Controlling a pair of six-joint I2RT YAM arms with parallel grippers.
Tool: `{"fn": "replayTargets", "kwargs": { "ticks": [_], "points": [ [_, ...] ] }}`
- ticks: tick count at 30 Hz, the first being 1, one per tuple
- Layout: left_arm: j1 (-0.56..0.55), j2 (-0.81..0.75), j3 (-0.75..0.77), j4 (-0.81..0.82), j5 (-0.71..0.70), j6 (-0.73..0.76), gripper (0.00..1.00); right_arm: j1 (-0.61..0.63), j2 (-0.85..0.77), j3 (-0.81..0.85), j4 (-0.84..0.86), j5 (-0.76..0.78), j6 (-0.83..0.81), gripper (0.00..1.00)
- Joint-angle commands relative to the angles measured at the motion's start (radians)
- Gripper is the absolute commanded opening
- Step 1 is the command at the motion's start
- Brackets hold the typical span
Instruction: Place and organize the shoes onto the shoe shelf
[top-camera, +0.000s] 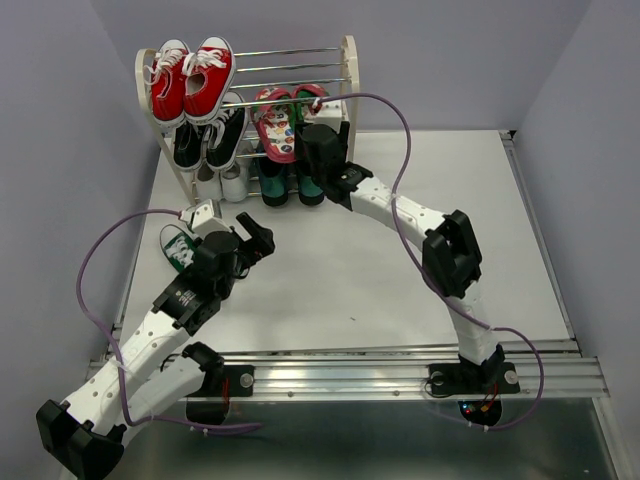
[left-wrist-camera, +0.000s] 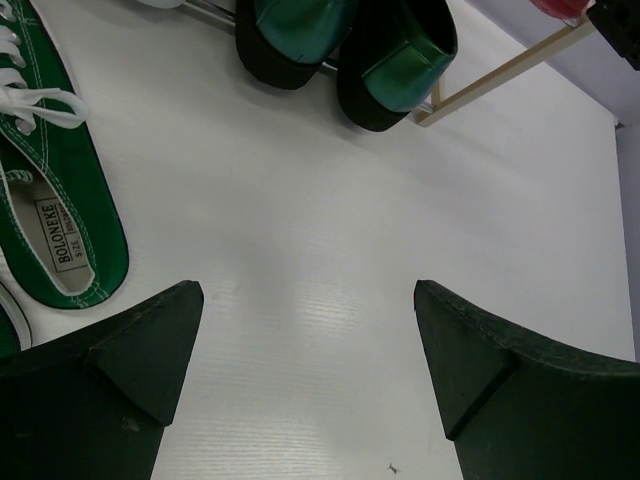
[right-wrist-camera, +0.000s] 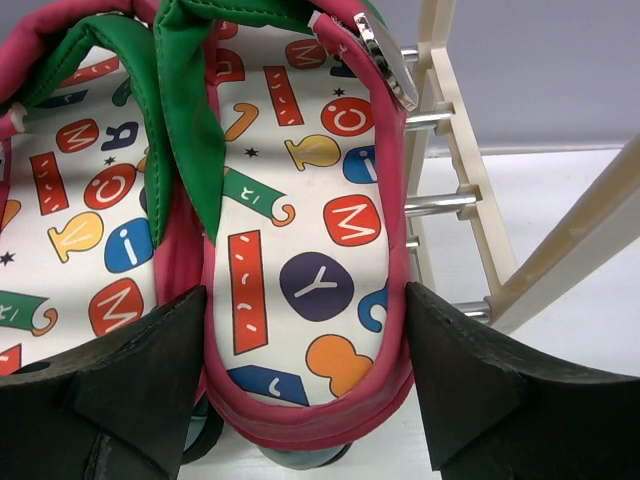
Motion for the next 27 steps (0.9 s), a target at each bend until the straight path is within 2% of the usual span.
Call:
{"fn": "replayTargets", "kwargs": {
  "ticks": [1, 6, 10, 13, 15, 17, 19, 23, 26, 27],
  "points": [
    [0.002, -0.016, 0.028, -0.048, -0.053, -0.064, 0.99, 0.046, -0.107, -0.016, 0.001, -0.052, 0.047, 0.72],
    [0.002, -0.016, 0.034, -0.106, -0.069, -0.118, 0.99, 0.046, -0.147, -0.044, 0.0, -0.074, 0.038, 0.76],
    [0.004, -0.011, 0.045, -0.151, -0.088, -0.156, 0.99, 0.046, -0.168, -0.058, -0.003, -0.104, 0.03, 0.87],
    [0.004, -0.013, 0.05, -0.177, -0.095, -0.182, 0.99, 0.046, -0.172, -0.058, -0.003, -0.115, 0.02, 0.89],
    [0.004, -0.014, 0.048, -0.191, -0.095, -0.195, 0.99, 0.046, -0.15, -0.043, -0.005, -0.103, -0.002, 0.85],
    [0.004, -0.019, 0.047, -0.192, -0.09, -0.198, 0.99, 0.046, -0.135, -0.026, -0.005, -0.089, -0.011, 0.75],
    [0.004, -0.028, 0.041, -0.195, -0.089, -0.205, 0.99, 0.046, -0.118, -0.017, -0.005, -0.074, -0.011, 0.75],
    [0.004, -0.042, 0.036, -0.202, -0.093, -0.207, 0.99, 0.046, -0.103, -0.007, -0.038, -0.048, -0.023, 0.91],
    [0.004, -0.042, 0.037, -0.2, -0.095, -0.201, 0.99, 0.046, -0.101, -0.015, -0.048, -0.032, -0.031, 1.0],
    [0.004, -0.04, 0.037, -0.199, -0.095, -0.201, 0.99, 0.046, -0.099, -0.018, -0.051, -0.032, -0.026, 1.0]
  ]
}}
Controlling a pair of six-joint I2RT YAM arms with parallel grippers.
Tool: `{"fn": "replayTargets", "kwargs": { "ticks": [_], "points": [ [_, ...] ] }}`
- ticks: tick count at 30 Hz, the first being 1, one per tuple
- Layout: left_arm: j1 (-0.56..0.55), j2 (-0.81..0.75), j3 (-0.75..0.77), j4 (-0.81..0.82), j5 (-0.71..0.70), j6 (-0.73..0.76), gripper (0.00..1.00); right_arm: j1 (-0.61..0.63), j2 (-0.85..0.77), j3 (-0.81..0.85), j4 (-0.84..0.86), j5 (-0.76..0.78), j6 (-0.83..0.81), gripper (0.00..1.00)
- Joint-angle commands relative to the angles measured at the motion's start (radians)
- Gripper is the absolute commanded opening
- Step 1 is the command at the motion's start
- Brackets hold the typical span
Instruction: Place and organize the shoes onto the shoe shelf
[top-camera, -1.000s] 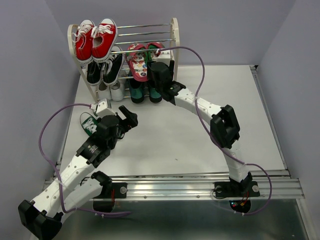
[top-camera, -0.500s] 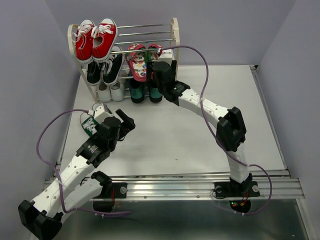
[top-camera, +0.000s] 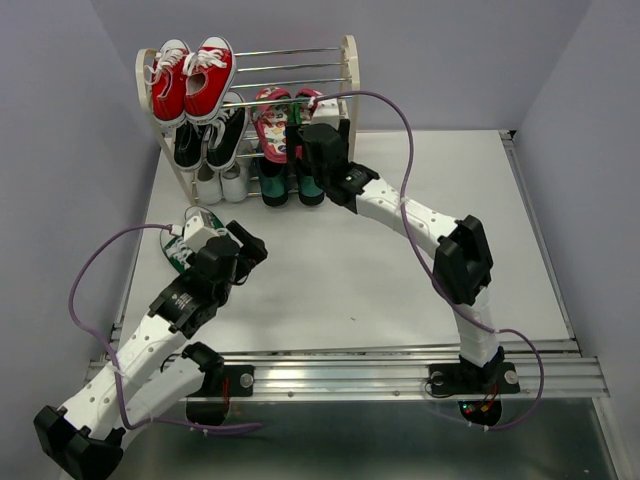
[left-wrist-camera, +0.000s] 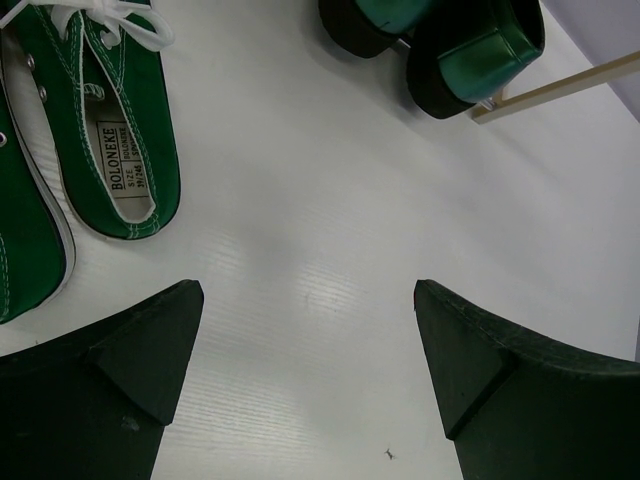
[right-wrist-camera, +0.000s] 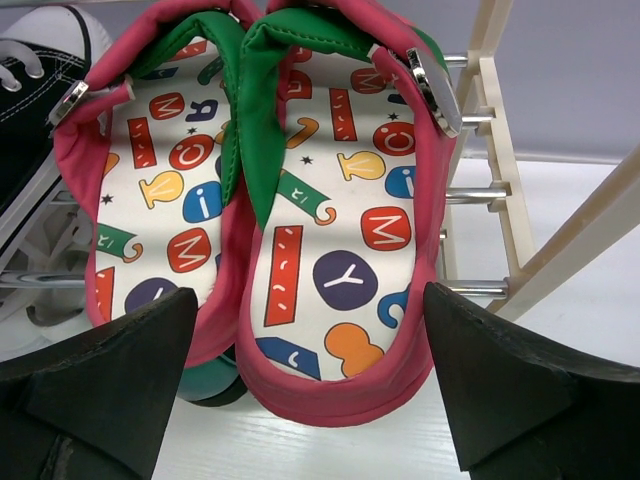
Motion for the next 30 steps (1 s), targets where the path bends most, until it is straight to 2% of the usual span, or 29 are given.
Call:
{"fn": "replayTargets", "kwargs": {
  "ticks": [1, 5, 12, 19, 22, 27, 28, 30],
  "points": [
    [0.004, -0.011, 0.033, 0.002, -0.036, -0.005, 0.99, 0.02, 0.003, 0.034, 0.0, 0.009, -0.015, 1.0],
    [0.002, 0.003, 0.033, 0.012, -0.029, 0.003, 0.99, 0.02, 0.018, 0.037, -0.035, 0.01, 0.0, 1.0],
    [0.004, 0.009, 0.025, 0.034, -0.023, 0.013, 0.99, 0.009, 0.012, 0.0, -0.061, 0.12, 0.051, 1.0],
    [0.004, 0.035, 0.028, 0.054, -0.005, 0.029, 0.99, 0.0, 0.0, -0.012, -0.066, 0.081, 0.083, 0.99],
    [0.004, 0.038, 0.033, 0.052, -0.006, 0.03, 0.99, -0.009, 0.008, -0.002, -0.065, 0.056, 0.096, 0.85],
    [0.004, 0.029, 0.033, 0.054, -0.011, 0.03, 0.99, -0.019, 0.035, 0.04, -0.055, 0.028, 0.07, 0.49],
    [0.004, 0.028, 0.033, 0.054, -0.011, 0.032, 0.99, -0.019, 0.038, 0.046, -0.028, 0.013, 0.056, 0.46],
    [0.004, 0.028, 0.033, 0.054, -0.012, 0.032, 0.99, -0.019, 0.04, 0.035, 0.023, 0.007, 0.031, 0.33]
  ]
}}
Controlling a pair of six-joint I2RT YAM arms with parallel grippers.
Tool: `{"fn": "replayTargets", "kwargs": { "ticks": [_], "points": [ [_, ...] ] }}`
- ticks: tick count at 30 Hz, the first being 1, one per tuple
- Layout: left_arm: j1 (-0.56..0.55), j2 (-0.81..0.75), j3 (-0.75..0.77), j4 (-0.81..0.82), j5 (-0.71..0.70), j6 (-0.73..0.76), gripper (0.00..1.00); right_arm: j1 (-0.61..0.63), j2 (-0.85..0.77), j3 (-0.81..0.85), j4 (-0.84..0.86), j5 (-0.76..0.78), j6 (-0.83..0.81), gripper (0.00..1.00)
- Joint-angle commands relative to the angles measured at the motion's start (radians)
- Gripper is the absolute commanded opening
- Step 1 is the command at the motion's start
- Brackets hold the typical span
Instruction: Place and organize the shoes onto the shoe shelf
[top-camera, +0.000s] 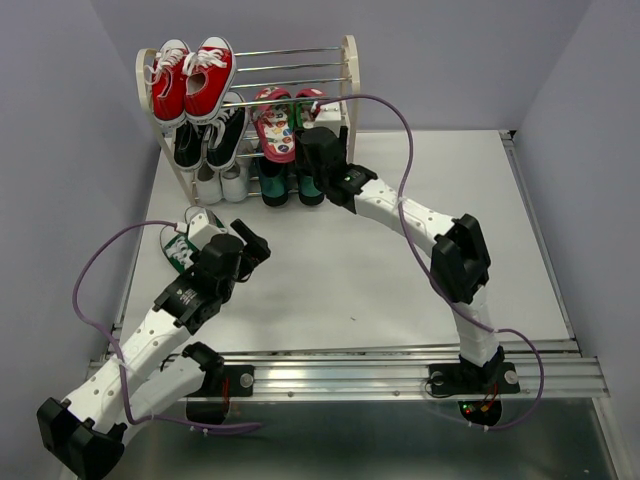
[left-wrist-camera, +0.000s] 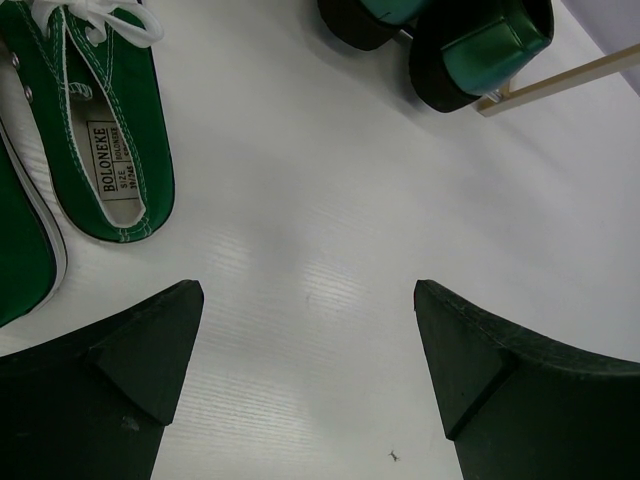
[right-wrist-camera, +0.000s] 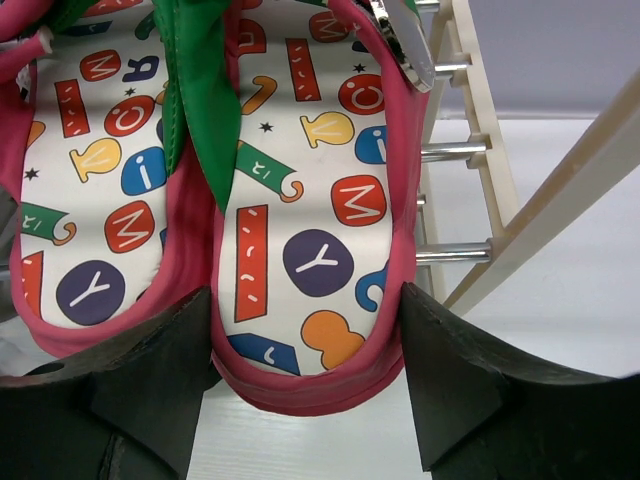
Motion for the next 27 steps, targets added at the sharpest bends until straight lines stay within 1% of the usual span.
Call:
{"fn": "replayTargets", "kwargs": {
  "ticks": [1, 2, 3, 4, 5, 6, 7, 8, 9, 10, 13, 18, 20, 23, 24, 26, 27],
  "points": [
    [0.004, -0.014, 0.034, 0.028, -0.022, 0.018, 0.99, -0.01, 0.024, 0.032, 0.146, -0.035, -0.041, 0.31],
    [0.004, -0.014, 0.034, 0.029, -0.02, 0.018, 0.99, -0.01, 0.022, 0.019, 0.172, -0.028, -0.048, 0.27],
    [0.004, -0.014, 0.034, 0.032, -0.02, 0.021, 0.99, -0.01, 0.016, 0.006, 0.2, -0.009, -0.057, 0.19],
    [0.004, -0.014, 0.033, 0.034, -0.02, 0.023, 0.99, -0.01, 0.011, -0.01, 0.256, -0.003, -0.064, 0.17],
    [0.004, -0.014, 0.034, 0.035, -0.02, 0.024, 0.99, -0.01, 0.011, -0.025, 0.284, 0.003, -0.075, 0.15],
    [0.004, -0.013, 0.036, 0.037, -0.02, 0.026, 0.99, -0.01, 0.008, -0.042, 0.3, 0.006, -0.08, 0.1],
    [0.004, -0.011, 0.036, 0.04, -0.022, 0.029, 0.99, -0.01, 0.008, -0.05, 0.315, 0.011, -0.086, 0.06],
    [0.002, -0.01, 0.037, 0.04, -0.022, 0.032, 0.99, -0.01, 0.007, -0.059, 0.358, 0.011, -0.092, 0.05],
    [0.002, -0.008, 0.037, 0.041, -0.022, 0.033, 0.99, -0.01, 0.008, -0.08, 0.379, 0.011, -0.098, 0.01],
    [0.004, -0.007, 0.039, 0.043, -0.023, 0.033, 0.99, -0.01, 0.007, -0.091, 0.425, 0.012, -0.104, 0.01],
    [0.002, -0.001, 0.037, 0.048, -0.023, 0.035, 0.99, -0.01, 0.024, -0.107, 0.479, 0.026, -0.127, 0.01],
    [0.004, 0.003, 0.031, 0.052, -0.022, 0.035, 0.99, -0.01, 0.04, -0.123, 0.519, 0.024, -0.135, 0.01],
    [0.004, 0.003, 0.031, 0.052, -0.022, 0.033, 0.99, -0.01, 0.044, -0.119, 0.522, 0.024, -0.132, 0.04],
    [0.004, 0.003, 0.031, 0.046, -0.026, 0.029, 0.99, -0.01, 0.045, -0.114, 0.516, 0.026, -0.133, 0.16],
    [0.004, 0.001, 0.033, 0.043, -0.026, 0.026, 0.99, -0.01, 0.04, -0.123, 0.515, 0.024, -0.13, 0.27],
    [0.004, 0.001, 0.031, 0.041, -0.028, 0.021, 0.99, -0.01, 0.016, -0.139, 0.507, 0.023, -0.121, 0.44],
    [0.004, 0.001, 0.033, 0.04, -0.029, 0.017, 0.99, -0.01, 0.007, -0.157, 0.505, 0.015, -0.121, 0.5]
  ]
}}
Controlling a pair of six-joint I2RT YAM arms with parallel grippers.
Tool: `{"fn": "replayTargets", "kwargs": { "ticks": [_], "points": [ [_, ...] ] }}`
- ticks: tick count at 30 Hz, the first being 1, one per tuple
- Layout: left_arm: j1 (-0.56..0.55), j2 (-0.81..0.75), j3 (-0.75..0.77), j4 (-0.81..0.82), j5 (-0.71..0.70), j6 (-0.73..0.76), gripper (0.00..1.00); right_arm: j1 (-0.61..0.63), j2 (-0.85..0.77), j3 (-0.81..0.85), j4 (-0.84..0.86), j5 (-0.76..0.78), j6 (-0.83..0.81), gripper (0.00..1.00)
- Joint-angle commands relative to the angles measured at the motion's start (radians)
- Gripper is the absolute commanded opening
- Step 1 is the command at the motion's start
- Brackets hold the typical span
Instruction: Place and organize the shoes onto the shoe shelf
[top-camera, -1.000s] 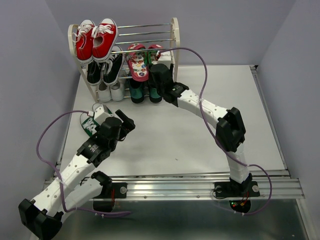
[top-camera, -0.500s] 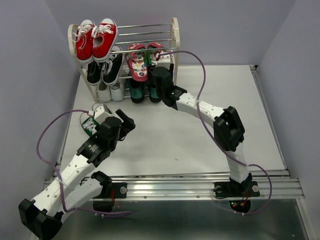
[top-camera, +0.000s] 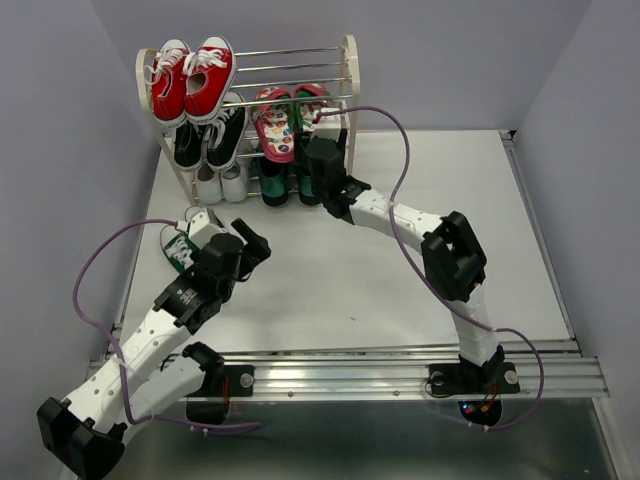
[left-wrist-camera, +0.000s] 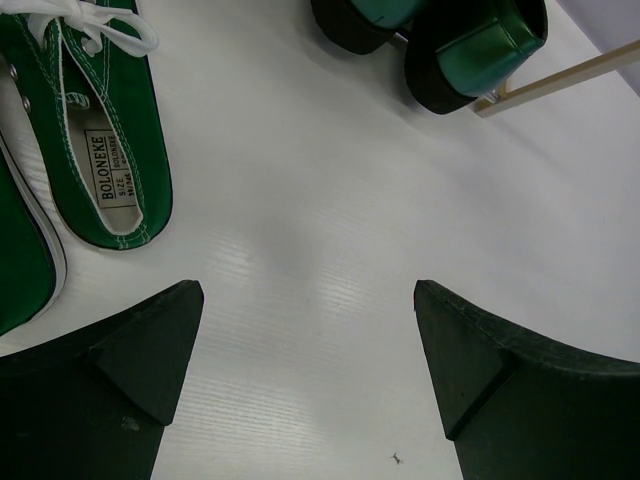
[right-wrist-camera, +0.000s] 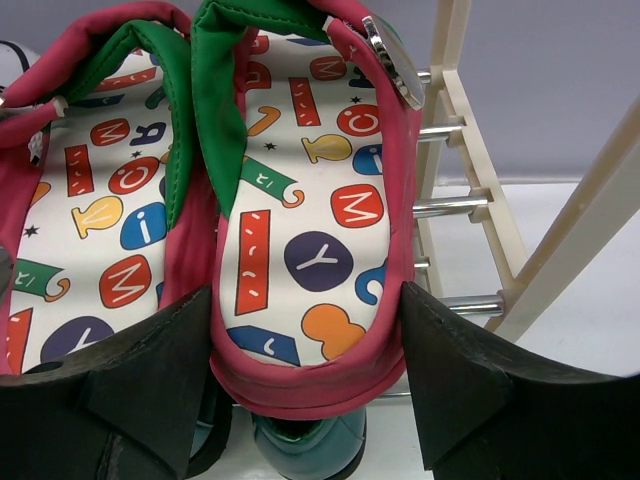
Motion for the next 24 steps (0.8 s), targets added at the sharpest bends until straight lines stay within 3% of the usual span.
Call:
{"fn": "replayTargets", "kwargs": {
  "ticks": [1, 5, 8, 9, 13, 24],
  "points": [
    [0.004, 0.001, 0.033, 0.023, -0.029, -0.006, 0.99, -0.006, -0.038, -0.027, 0.09, -0.008, 0.015, 0.54],
    [0.004, 0.012, 0.036, 0.022, -0.021, -0.009, 0.99, -0.006, -0.061, -0.011, 0.013, -0.051, 0.05, 0.68],
    [0.004, 0.018, 0.037, 0.014, -0.021, -0.02, 0.99, -0.006, -0.064, -0.004, 0.002, -0.063, 0.055, 0.72],
    [0.004, 0.02, 0.037, 0.008, -0.021, -0.02, 0.99, -0.006, -0.064, -0.003, -0.001, -0.064, 0.055, 0.81],
    [0.004, 0.021, 0.05, -0.021, -0.03, -0.04, 0.99, -0.006, -0.056, 0.028, -0.033, -0.064, 0.053, 1.0],
    [0.007, 0.031, 0.05, -0.069, -0.063, -0.092, 0.99, -0.006, -0.123, 0.017, -0.067, -0.098, 0.056, 1.0]
  ]
}}
